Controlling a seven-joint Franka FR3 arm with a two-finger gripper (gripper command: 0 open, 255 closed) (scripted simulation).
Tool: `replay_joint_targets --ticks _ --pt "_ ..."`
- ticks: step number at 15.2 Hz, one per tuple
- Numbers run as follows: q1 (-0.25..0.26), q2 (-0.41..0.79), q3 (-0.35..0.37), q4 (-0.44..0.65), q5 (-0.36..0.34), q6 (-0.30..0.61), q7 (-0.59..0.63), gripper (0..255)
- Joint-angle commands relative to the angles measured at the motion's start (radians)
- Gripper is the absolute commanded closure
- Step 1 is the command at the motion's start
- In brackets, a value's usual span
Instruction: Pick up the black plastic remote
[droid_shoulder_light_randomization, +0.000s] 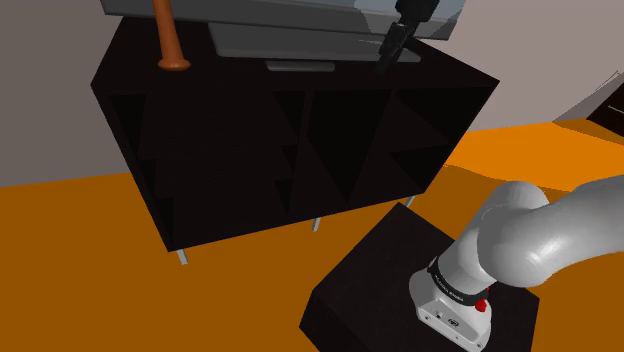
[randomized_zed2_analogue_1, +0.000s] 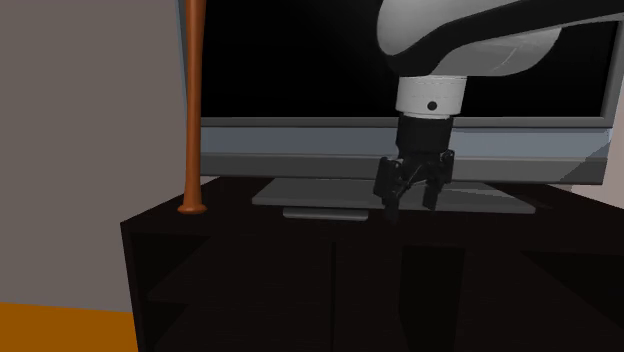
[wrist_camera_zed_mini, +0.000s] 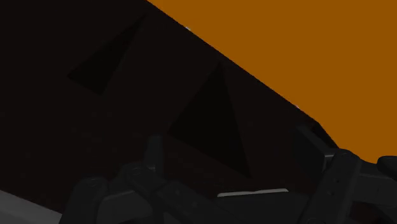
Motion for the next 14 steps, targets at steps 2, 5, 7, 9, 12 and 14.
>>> replay_joint_targets --ticks 2,5,7,9,12,14 --pt "0.045 0.128 -0.036 0.108 0.006 0.009 -0.142 0" --pt "0.083 0.253 -0.062 0.219 0.022 0.009 -0.277 0" --pt "0.105 0.336 -0.075 0.298 0.038 0.003 -0.366 0" --pt "0.122 0.419 -0.081 0.380 0.055 -0.008 -0.453 0" --pt "0.140 0.541 -0.082 0.510 0.082 -0.032 -0.578 0" --pt "0.148 0.622 -0.075 0.601 0.098 -0.054 -0.657 0"
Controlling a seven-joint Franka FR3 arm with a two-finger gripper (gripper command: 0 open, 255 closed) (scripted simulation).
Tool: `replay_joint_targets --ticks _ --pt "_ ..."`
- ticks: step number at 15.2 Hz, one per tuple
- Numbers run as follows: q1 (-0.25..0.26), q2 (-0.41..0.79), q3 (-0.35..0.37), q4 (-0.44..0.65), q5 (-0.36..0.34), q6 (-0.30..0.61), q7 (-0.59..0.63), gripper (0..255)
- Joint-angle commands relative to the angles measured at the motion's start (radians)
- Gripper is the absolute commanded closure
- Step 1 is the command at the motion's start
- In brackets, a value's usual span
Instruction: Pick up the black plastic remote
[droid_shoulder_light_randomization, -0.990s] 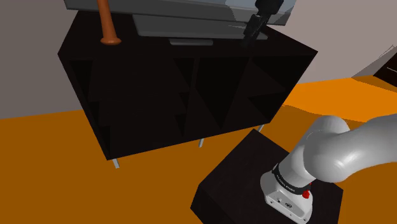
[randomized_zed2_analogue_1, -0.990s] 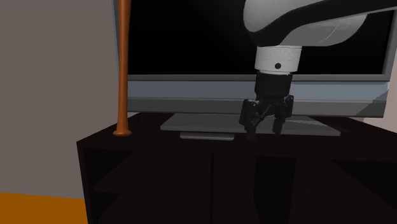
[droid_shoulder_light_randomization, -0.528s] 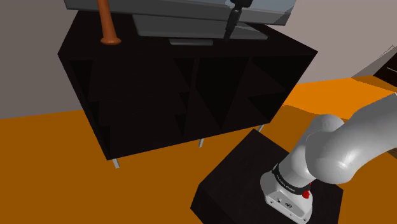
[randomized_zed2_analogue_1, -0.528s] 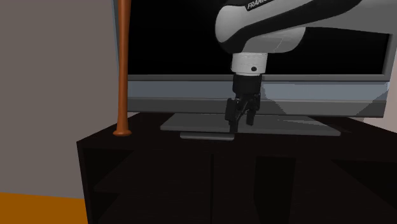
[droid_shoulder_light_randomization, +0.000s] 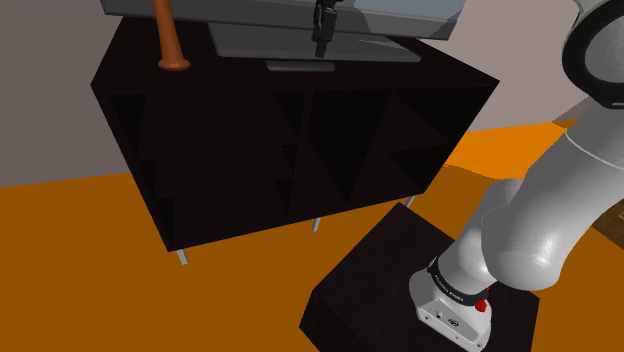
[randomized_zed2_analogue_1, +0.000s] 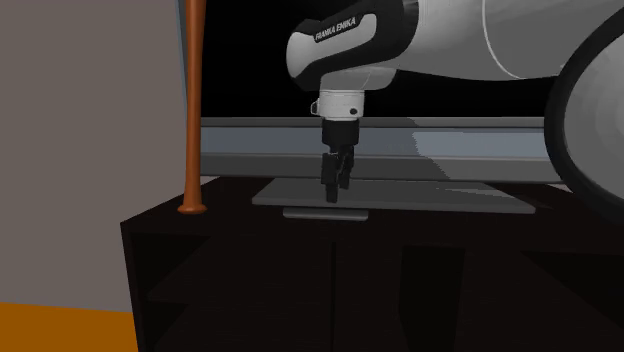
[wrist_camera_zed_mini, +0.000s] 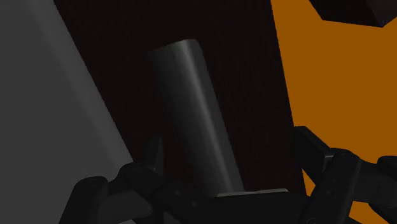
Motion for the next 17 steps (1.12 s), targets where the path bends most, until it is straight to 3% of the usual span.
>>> replay_joint_targets --ticks 1,4,13,14,17 --pt "0.007 0.084 0.007 0.095 0.016 -0.022 -0.084 0" --pt "0.012 0.165 0.021 0.193 0.028 -0.051 -0.157 0" --pt "0.017 0.132 0.023 0.046 0.020 0.064 -0.150 0" --pt "0.017 0.130 0.023 0.044 0.020 0.065 -0.150 255" --pt "0.017 0.128 0.023 0.039 0.019 0.067 -0.150 255"
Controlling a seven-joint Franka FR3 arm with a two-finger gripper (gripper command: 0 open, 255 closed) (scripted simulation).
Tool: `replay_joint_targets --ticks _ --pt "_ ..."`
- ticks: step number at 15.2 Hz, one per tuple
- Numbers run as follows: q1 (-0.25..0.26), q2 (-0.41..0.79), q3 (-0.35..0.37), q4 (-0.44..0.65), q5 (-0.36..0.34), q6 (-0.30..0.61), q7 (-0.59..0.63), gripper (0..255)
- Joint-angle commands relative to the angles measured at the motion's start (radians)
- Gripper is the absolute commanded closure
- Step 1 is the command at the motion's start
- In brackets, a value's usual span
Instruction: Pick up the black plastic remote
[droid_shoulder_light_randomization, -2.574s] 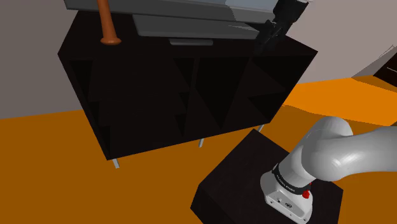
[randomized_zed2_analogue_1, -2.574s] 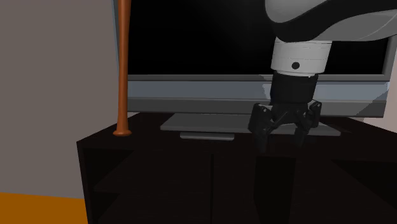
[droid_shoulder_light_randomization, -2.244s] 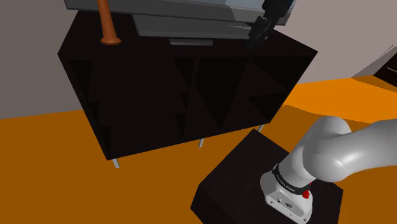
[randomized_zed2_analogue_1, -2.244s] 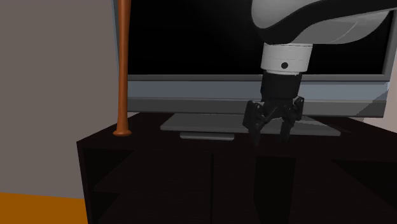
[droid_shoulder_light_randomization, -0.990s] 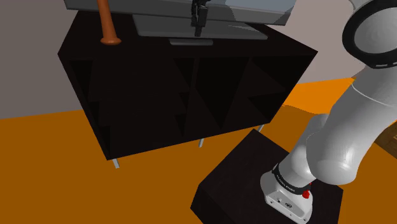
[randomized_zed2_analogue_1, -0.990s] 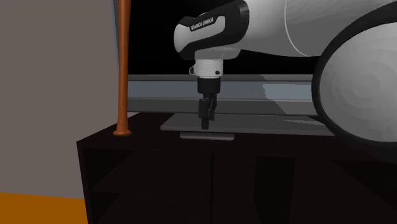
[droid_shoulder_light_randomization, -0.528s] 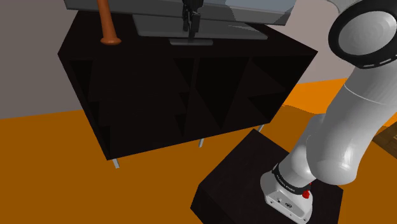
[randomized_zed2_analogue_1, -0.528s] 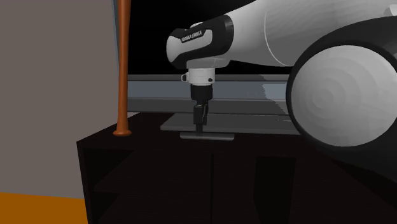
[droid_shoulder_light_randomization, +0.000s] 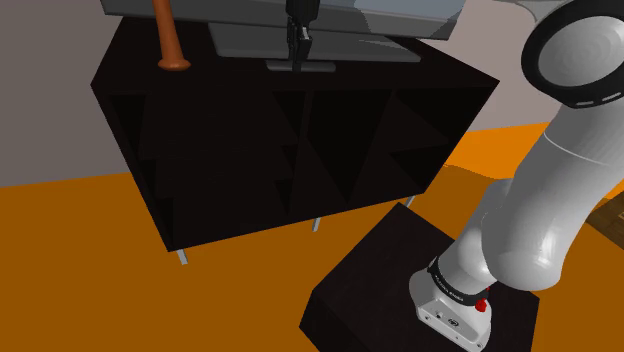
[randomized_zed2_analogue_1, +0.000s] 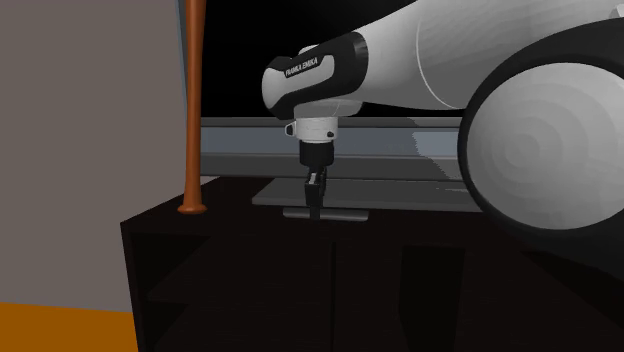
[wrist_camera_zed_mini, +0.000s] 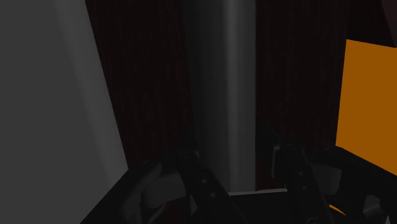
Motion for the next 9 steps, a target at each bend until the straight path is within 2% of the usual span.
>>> replay_joint_targets --ticks 1,5,9 --pt "0.000 0.002 0.000 -0.002 -0.001 0.000 0.000 255" --pt "-0.001 -0.001 -0.001 -0.006 -0.001 0.002 0.000 255" --pt "-0.003 0.016 -0.001 0.058 0.003 -0.045 -0.003 255"
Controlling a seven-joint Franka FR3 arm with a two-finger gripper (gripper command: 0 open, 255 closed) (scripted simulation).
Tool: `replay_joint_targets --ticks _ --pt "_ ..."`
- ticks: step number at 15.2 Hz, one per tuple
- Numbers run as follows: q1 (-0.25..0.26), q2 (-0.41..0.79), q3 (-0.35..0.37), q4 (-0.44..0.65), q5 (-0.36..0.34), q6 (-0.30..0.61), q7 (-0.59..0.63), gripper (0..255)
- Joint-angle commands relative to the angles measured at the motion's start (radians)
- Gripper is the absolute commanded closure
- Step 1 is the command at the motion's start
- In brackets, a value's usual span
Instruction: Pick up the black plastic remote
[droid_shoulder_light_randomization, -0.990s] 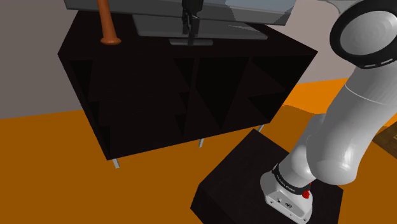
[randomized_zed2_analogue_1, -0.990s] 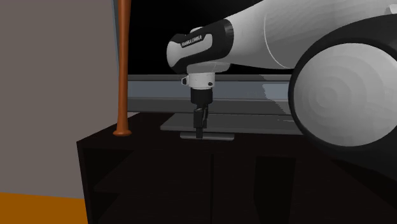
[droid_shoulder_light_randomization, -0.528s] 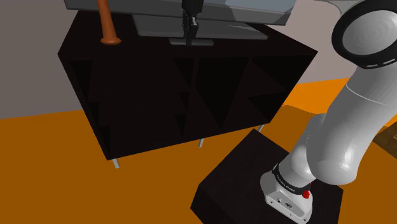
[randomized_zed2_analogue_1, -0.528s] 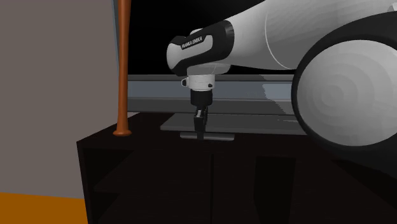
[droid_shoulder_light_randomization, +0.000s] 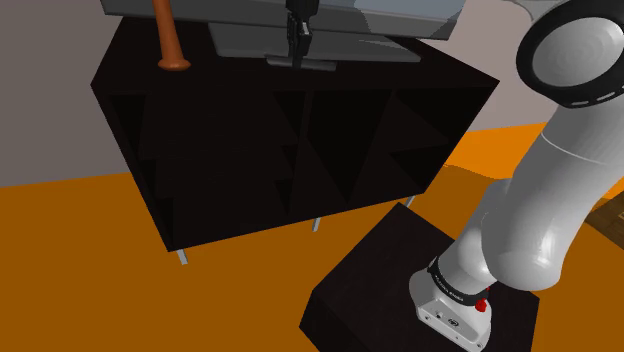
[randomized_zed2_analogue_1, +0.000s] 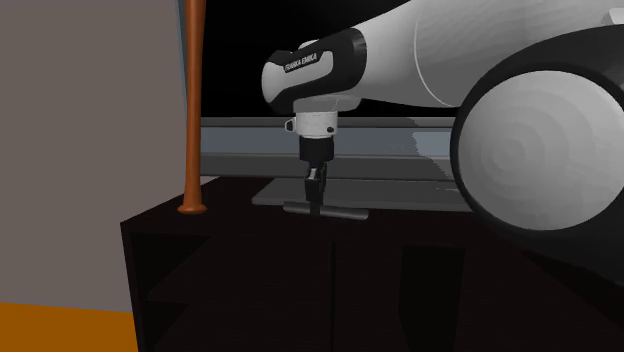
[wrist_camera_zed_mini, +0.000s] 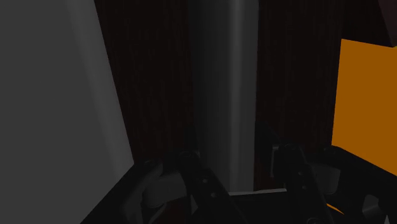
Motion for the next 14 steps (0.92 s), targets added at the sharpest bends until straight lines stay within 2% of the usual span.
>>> replay_joint_targets --ticks 1,12,14 --pt "-0.001 0.005 0.000 0.032 0.001 -0.028 0.000 255" --pt "-0.015 0.080 -0.005 0.289 0.019 -0.210 -0.014 255" --pt "-0.015 0.082 -0.005 0.293 0.020 -0.213 -0.014 255"
